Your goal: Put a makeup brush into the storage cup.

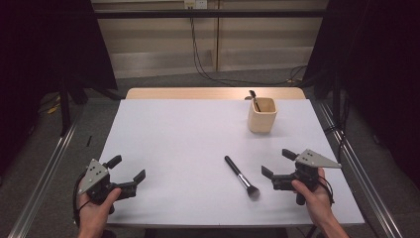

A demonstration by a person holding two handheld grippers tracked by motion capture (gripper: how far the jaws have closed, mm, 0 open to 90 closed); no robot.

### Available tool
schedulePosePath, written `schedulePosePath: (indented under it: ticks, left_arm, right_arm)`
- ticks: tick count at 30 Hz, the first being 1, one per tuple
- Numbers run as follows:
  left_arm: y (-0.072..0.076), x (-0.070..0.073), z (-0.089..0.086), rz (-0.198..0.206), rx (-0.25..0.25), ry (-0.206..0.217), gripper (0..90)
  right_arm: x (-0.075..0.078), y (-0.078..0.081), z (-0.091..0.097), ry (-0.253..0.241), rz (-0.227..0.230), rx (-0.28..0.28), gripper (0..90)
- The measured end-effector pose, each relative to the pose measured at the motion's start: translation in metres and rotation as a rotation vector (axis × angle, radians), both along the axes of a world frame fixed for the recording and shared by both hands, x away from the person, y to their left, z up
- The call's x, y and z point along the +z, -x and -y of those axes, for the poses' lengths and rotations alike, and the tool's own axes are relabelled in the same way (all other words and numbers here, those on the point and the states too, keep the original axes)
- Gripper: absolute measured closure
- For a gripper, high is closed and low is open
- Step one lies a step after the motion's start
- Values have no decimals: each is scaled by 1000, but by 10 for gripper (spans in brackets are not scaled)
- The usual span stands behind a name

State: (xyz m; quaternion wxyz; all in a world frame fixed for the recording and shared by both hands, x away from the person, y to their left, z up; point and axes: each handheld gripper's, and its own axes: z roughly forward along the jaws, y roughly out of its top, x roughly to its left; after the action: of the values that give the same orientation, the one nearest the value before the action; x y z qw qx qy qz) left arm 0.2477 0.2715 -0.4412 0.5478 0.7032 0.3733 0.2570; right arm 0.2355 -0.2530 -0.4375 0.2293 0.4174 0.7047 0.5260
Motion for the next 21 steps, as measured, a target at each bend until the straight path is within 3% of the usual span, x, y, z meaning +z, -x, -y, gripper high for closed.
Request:
schedulePosePath:
  ticks: [10,21]
  left_arm:
    - [-1,0,-1,8,-4,1,34]
    - [1,1,2,14,-27,-5,32]
  right_arm:
    - [8,-19,-18,1,6,50,11]
    - [15,-39,-40,24,-22,96,9]
